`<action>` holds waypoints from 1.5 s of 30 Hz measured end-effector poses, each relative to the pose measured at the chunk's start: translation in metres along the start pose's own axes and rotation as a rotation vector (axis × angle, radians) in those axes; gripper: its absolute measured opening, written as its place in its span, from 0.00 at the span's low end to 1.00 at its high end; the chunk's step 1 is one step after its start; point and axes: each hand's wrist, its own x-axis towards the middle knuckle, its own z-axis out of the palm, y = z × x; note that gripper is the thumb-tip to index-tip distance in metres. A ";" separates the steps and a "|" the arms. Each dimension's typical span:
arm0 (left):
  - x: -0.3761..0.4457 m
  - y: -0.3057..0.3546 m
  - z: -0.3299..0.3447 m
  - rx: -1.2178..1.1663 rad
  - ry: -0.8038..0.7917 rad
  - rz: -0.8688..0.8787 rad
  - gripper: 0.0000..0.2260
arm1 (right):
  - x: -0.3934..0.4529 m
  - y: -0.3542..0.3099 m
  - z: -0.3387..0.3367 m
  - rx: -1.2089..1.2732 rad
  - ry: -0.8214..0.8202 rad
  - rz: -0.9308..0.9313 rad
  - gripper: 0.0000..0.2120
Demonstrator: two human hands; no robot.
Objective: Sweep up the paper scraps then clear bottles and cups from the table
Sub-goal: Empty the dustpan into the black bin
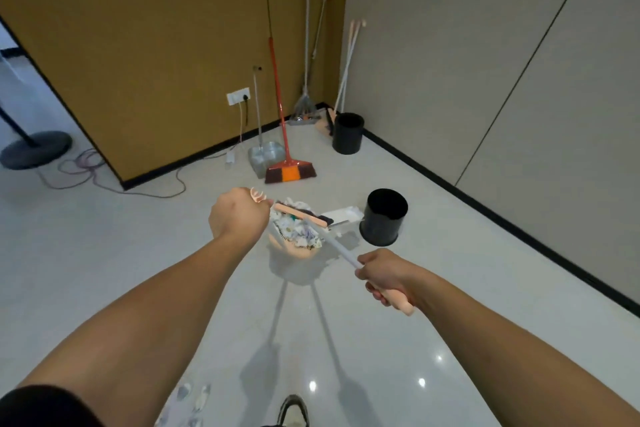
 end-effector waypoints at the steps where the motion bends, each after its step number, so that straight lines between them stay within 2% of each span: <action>1: 0.013 0.011 0.004 0.000 -0.011 0.023 0.13 | 0.004 -0.006 -0.006 0.024 0.019 0.007 0.05; 12: 0.105 0.122 0.051 0.107 -0.016 0.207 0.15 | 0.052 -0.037 -0.083 0.228 0.122 0.007 0.15; 16: 0.117 0.167 0.075 0.132 -0.001 0.205 0.15 | 0.084 -0.027 -0.125 0.339 0.128 0.008 0.22; 22: 0.126 0.234 0.110 0.148 -0.035 0.295 0.10 | 0.119 -0.005 -0.189 0.486 0.106 0.016 0.20; 26: 0.126 0.268 0.127 0.182 -0.033 0.318 0.10 | 0.127 0.005 -0.213 0.540 0.087 0.020 0.20; 31: 0.132 0.278 0.140 0.243 -0.025 0.339 0.10 | 0.133 0.013 -0.218 0.582 0.082 0.033 0.20; 45: 0.145 0.269 0.153 0.312 -0.074 0.536 0.10 | 0.136 0.033 -0.179 0.746 0.169 0.039 0.23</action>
